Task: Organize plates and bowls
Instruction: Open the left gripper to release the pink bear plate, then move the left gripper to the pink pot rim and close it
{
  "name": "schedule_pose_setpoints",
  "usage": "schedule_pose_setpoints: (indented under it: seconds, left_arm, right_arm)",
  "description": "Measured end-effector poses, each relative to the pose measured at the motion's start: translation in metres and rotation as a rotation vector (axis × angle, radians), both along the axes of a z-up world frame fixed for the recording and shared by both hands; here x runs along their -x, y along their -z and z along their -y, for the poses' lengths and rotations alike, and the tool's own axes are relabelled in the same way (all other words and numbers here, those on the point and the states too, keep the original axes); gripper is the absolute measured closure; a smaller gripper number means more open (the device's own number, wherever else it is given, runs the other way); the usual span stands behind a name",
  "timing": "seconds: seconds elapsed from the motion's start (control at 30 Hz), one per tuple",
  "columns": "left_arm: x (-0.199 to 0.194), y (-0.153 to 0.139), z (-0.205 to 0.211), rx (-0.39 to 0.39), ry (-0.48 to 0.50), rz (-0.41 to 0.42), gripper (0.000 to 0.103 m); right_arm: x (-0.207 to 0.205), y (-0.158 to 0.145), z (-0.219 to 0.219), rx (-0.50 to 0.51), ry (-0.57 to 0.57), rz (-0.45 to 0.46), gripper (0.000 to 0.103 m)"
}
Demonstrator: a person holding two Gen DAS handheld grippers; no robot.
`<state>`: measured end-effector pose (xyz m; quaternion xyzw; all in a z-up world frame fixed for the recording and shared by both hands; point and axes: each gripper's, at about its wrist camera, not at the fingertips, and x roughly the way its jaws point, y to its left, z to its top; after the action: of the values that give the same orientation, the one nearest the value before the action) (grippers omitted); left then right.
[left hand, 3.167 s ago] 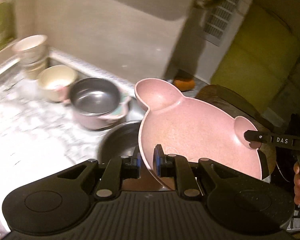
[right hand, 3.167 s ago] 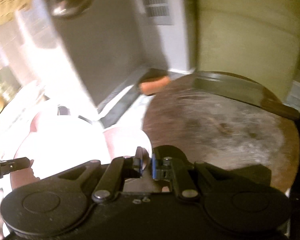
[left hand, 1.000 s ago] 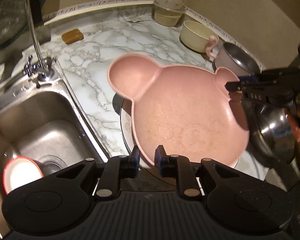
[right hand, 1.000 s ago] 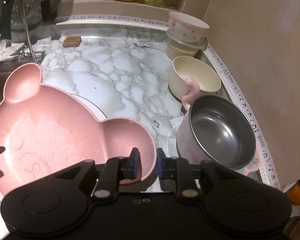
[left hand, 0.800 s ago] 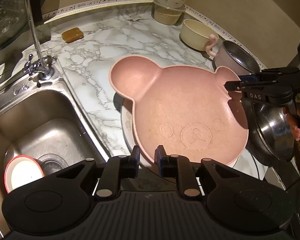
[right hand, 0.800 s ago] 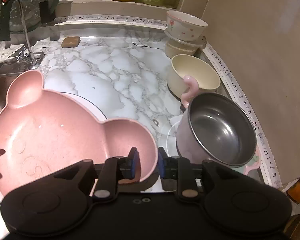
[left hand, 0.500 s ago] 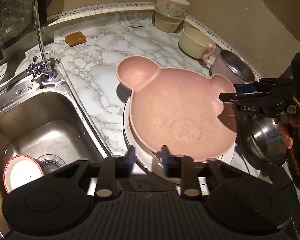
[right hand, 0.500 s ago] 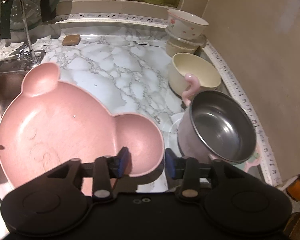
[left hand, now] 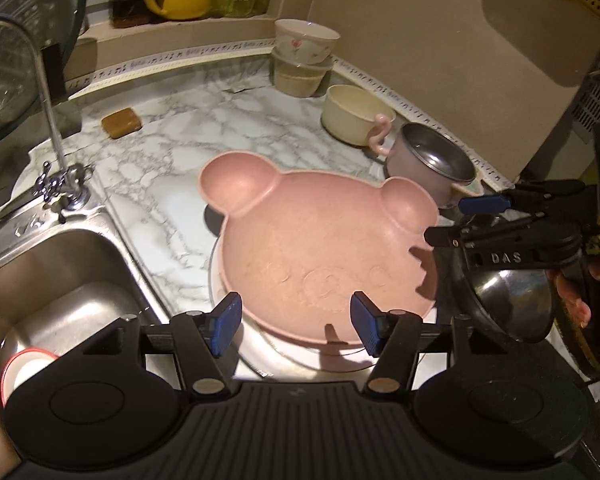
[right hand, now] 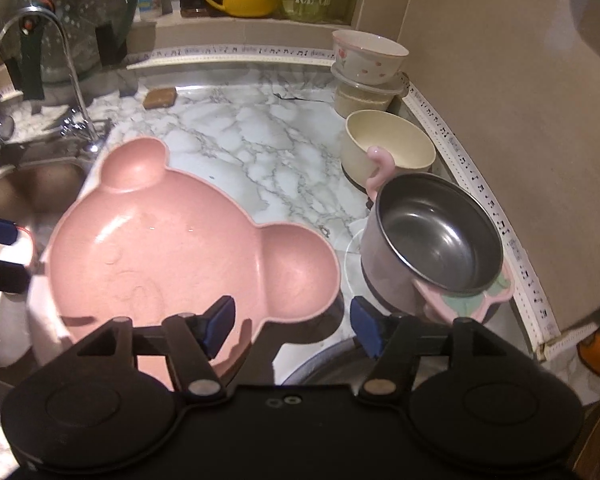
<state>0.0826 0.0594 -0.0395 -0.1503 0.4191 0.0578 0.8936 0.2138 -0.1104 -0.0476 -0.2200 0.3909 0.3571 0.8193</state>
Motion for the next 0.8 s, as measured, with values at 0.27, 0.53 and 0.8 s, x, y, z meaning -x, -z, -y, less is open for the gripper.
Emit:
schedule_pose_setpoints:
  seconds: [0.27, 0.53, 0.8]
  left_arm:
    - [-0.01, -0.011, 0.017, -0.018, 0.052, 0.039, 0.038]
    - [-0.026, -0.014, 0.034, -0.015, 0.097, 0.057, 0.031]
    - [-0.049, -0.022, 0.056, -0.033, 0.131, 0.103, 0.021]
  right_arm:
    - [0.021, -0.02, 0.028, -0.106, 0.033, -0.044, 0.035]
    - [0.029, -0.036, 0.058, -0.169, 0.109, -0.04, 0.025]
    - [0.019, -0.044, 0.087, -0.174, 0.178, -0.025, 0.017]
